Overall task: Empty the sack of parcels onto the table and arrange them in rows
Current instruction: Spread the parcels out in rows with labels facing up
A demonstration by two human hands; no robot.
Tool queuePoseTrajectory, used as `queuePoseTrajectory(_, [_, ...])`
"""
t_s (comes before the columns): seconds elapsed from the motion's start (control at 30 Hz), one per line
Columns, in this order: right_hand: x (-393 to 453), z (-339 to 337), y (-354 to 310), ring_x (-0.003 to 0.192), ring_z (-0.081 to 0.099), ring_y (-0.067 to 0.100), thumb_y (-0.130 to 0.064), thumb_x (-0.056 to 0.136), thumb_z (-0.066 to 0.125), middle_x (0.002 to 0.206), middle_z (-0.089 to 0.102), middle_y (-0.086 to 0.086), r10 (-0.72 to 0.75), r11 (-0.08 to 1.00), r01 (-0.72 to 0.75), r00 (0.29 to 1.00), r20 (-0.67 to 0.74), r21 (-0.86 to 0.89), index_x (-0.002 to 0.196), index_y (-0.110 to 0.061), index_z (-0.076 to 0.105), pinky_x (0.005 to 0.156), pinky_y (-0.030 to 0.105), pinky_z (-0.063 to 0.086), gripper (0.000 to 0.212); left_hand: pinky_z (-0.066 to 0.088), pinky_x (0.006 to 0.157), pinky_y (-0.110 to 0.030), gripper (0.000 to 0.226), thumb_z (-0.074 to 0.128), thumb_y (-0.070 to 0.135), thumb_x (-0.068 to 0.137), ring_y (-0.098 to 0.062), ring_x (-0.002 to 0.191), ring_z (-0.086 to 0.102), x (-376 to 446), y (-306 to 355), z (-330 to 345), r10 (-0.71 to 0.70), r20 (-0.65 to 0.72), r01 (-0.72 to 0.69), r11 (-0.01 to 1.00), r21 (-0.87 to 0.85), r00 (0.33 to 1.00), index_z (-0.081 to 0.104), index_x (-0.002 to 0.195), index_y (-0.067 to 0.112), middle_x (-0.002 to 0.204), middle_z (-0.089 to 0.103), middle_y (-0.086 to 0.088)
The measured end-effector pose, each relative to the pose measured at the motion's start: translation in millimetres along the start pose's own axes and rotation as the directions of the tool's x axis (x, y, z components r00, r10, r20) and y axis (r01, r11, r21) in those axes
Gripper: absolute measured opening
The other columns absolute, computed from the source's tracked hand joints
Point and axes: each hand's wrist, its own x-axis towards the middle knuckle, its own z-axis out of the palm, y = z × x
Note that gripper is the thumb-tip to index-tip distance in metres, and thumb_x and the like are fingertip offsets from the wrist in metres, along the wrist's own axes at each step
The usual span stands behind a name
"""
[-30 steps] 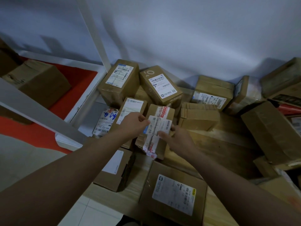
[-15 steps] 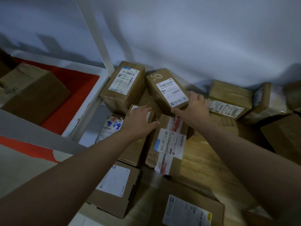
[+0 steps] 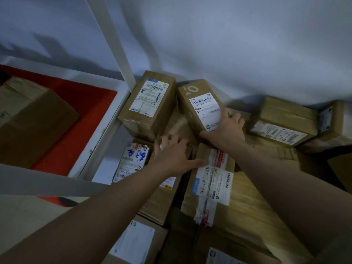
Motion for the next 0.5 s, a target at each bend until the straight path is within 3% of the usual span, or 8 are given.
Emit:
queuePoseTrajectory(0.2, [-10, 13, -25, 0.14, 0.018, 0.039, -0.063, 0.073, 0.075, 0.148, 0.023, 0.013, 0.028, 0.979, -0.031, 0.999, 0.017, 0.204, 0.153, -0.026, 0.014, 0.104, 0.05, 0.038, 0.107, 0.025, 0.113, -0.05, 0.084, 0.063, 0.082, 0.064, -0.023, 0.133, 0.024, -11, -3, 8, 0.012, -0.111, -0.024, 0.993, -0.114, 0.994, 0.05, 0.127, 0.029, 0.138, 0.035, 0.001])
queuePoseTrajectory(0.27, [-10, 18, -26, 0.139, 0.028, 0.04, -0.061, 0.078, 0.071, 0.147, 0.033, 0.014, -0.012, 0.948, 0.001, 0.999, 0.033, 0.319, 0.153, -0.022, 0.021, 0.106, 0.05, 0.037, 0.098, 0.033, 0.109, -0.046, 0.084, 0.068, 0.078, 0.062, -0.02, 0.125, 0.027, -14, -6, 10, -0.017, -0.157, -0.013, 0.983, -0.185, 0.987, 0.047, 0.125, 0.026, 0.129, 0.032, 0.003])
queuePoseTrajectory(0.33, [-11, 18, -24, 0.129, 0.048, 0.034, -0.055, 0.084, 0.067, 0.14, 0.049, 0.014, -0.051, 0.902, 0.028, 0.998, 0.042, 0.431, 0.151, -0.017, 0.029, 0.101, 0.047, 0.046, 0.086, 0.037, 0.105, -0.043, 0.08, 0.071, 0.074, 0.063, -0.018, 0.118, 0.028, -17, -8, 11, -0.052, -0.204, 0.004, 0.973, -0.23, 0.978, 0.046, 0.12, 0.024, 0.122, 0.029, 0.004])
queuePoseTrajectory(0.4, [-15, 15, -21, 0.118, 0.058, 0.029, -0.053, 0.09, 0.061, 0.131, 0.06, 0.009, -0.069, 0.907, 0.042, 0.996, 0.05, 0.418, 0.15, -0.017, 0.031, 0.095, 0.046, 0.051, 0.076, 0.036, 0.105, -0.041, 0.075, 0.072, 0.07, 0.066, -0.018, 0.118, 0.028, -19, -8, 11, -0.081, -0.248, 0.019, 0.969, -0.245, 0.965, 0.046, 0.117, 0.021, 0.12, 0.029, 0.002])
queuePoseTrajectory(0.5, [-20, 9, -17, 0.118, 0.058, 0.028, -0.051, 0.096, 0.052, 0.132, 0.06, 0.006, -0.158, 0.94, 0.101, 0.976, 0.154, 0.325, 0.147, -0.018, 0.038, 0.099, 0.048, 0.049, 0.062, 0.03, 0.107, -0.037, 0.073, 0.072, 0.067, 0.069, -0.021, 0.12, 0.029, -23, -7, 10, -0.097, -0.339, 0.025, 0.977, -0.211, 0.936, 0.046, 0.119, 0.019, 0.123, 0.03, -0.001])
